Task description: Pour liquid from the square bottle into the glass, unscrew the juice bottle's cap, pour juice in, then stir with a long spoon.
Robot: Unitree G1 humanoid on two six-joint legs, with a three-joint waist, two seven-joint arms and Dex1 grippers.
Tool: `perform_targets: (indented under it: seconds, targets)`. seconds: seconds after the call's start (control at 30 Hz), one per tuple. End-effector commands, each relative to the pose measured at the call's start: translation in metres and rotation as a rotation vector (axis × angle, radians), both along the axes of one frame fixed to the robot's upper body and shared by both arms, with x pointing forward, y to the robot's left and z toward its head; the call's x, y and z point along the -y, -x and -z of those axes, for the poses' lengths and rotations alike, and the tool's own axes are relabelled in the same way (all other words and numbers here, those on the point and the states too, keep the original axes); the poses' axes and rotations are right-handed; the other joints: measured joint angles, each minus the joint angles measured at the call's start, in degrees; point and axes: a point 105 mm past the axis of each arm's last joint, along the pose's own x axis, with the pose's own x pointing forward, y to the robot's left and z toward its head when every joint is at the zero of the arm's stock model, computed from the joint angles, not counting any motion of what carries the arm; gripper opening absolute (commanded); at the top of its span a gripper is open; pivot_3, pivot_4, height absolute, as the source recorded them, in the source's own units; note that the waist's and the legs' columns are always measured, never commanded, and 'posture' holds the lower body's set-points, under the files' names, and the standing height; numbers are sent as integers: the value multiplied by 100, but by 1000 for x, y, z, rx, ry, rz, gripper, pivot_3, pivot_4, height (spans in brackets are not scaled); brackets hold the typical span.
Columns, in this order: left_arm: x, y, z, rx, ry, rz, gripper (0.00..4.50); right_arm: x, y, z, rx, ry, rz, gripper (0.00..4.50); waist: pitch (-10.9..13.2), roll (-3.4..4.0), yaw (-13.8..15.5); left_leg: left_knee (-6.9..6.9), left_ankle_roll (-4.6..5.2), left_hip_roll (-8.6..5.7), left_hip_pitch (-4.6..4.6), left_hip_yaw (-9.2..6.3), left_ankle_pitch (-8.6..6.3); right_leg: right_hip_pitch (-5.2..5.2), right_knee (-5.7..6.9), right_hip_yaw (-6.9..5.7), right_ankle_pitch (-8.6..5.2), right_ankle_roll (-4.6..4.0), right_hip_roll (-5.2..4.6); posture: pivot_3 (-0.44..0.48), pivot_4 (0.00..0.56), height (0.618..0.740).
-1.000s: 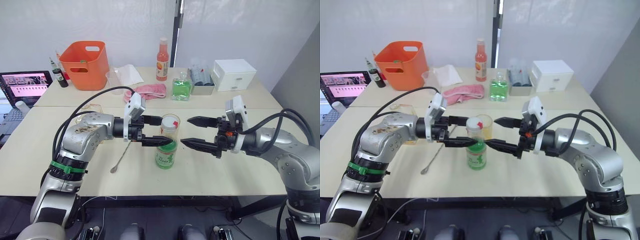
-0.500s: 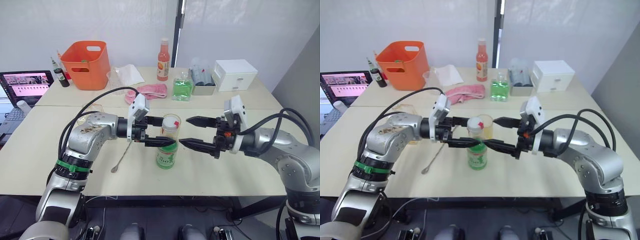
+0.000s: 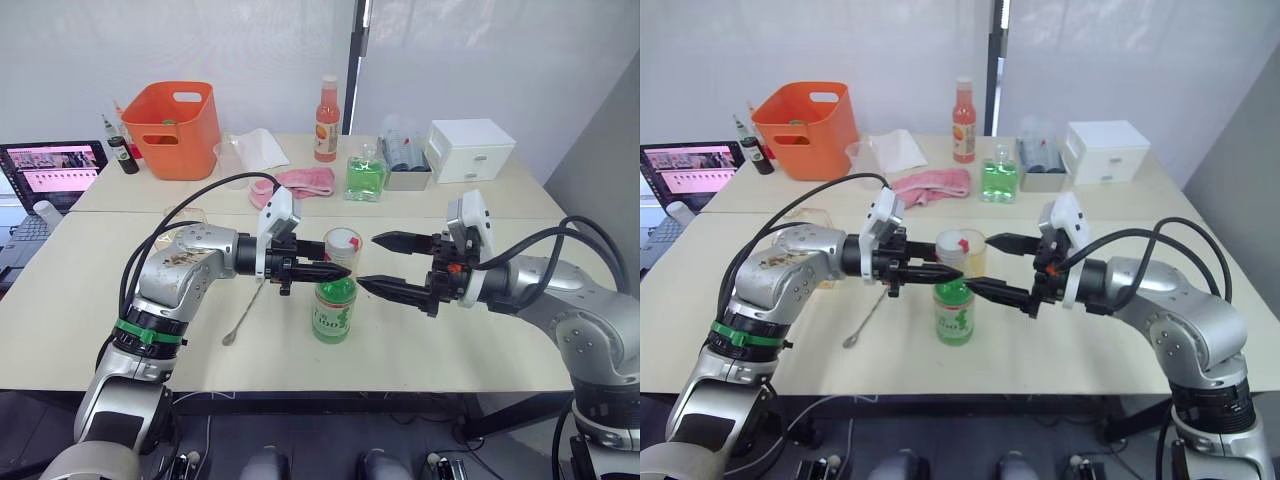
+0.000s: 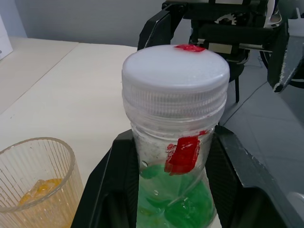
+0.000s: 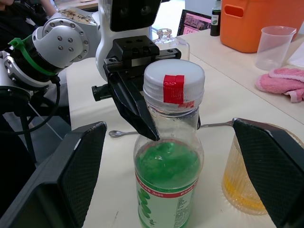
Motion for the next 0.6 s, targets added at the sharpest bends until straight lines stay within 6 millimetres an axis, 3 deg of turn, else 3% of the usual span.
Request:
perform_targets:
  seconds: [0.03,0.3,0.6]
  targets:
    - [3,4,-8,76,1,30,1444,-9,4,-12,67,-5,-19,4500,0,0,0,0,0,0,0,0,0,0,0,0,0,0,0,0,150,715]
    - [3,6,-5,97,3,30,1444,-38,-2,-15,96,24,7,4500,0,0,-3,1,0,1,0,-3,0,-1,4,-1,0,0,1,0,150,715]
    - [3,5,-3,99,-5,26,1444,-41,1,-22,80,-8,14,4500,0,0,13,8,0,0,-6,-6,0,-2,4,-3,1,2,0,0,150,715]
